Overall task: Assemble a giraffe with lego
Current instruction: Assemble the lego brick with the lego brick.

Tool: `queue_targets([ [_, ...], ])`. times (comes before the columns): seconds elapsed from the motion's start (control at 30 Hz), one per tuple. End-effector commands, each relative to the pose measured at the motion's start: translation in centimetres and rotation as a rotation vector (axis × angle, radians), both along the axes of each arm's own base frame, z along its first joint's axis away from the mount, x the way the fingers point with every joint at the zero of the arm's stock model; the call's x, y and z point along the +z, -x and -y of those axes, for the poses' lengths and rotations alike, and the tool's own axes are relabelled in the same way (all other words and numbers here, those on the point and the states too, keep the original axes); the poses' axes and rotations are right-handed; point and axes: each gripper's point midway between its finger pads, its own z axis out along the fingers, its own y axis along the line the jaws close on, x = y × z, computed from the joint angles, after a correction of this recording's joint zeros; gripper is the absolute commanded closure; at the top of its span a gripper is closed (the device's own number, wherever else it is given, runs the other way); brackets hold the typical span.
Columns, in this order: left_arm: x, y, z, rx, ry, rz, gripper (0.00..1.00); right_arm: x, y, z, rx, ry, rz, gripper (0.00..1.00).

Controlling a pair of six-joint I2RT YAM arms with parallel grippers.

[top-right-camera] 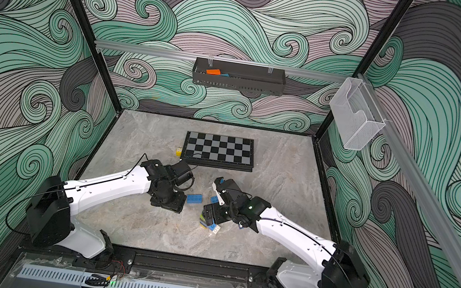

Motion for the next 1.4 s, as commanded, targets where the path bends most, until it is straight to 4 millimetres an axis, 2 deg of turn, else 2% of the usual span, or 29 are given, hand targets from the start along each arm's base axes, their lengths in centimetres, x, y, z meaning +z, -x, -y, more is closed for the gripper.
queue_targets([
  [0.0,0.3,-0.4,0.2,-0.008,0.003,0.003,0.29,-0.5,-0.3,0.2,-0.019,0.016,-0.013,0.01],
  [0.2,0.4,-0.6,0.3,-0.020,0.000,0.007,0.29,-1.8,-0.4,1.1,-0.024,0.072,-0.034,0.01],
  [0.5,0.5,-1.2,0.6,-0.025,0.003,0.010,0.29,-4.3,0.6,3.1,-0.031,0.174,-0.082,0.01],
  [0.83,0.3,-1.5,0.9,-0.034,0.005,0.001,0.29,-4.5,1.4,4.7,-0.076,0.227,-0.116,0.01],
  [1.0,0.0,-1.9,1.4,-0.045,0.005,-0.005,0.29,-5.2,1.9,5.1,-0.089,0.242,-0.144,0.01],
  [1.07,0.1,-2.2,1.6,-0.050,0.002,-0.004,0.29,-5.0,1.8,5.0,-0.087,0.236,-0.139,0.01],
  [1.17,0.4,-2.8,1.9,-0.055,0.007,0.002,0.29,-3.6,1.0,4.6,-0.081,0.216,-0.091,0.01],
  [1.37,0.8,-3.7,2.1,-0.058,0.017,0.010,0.29,0.5,-0.5,2.8,-0.047,0.102,0.027,0.01],
])
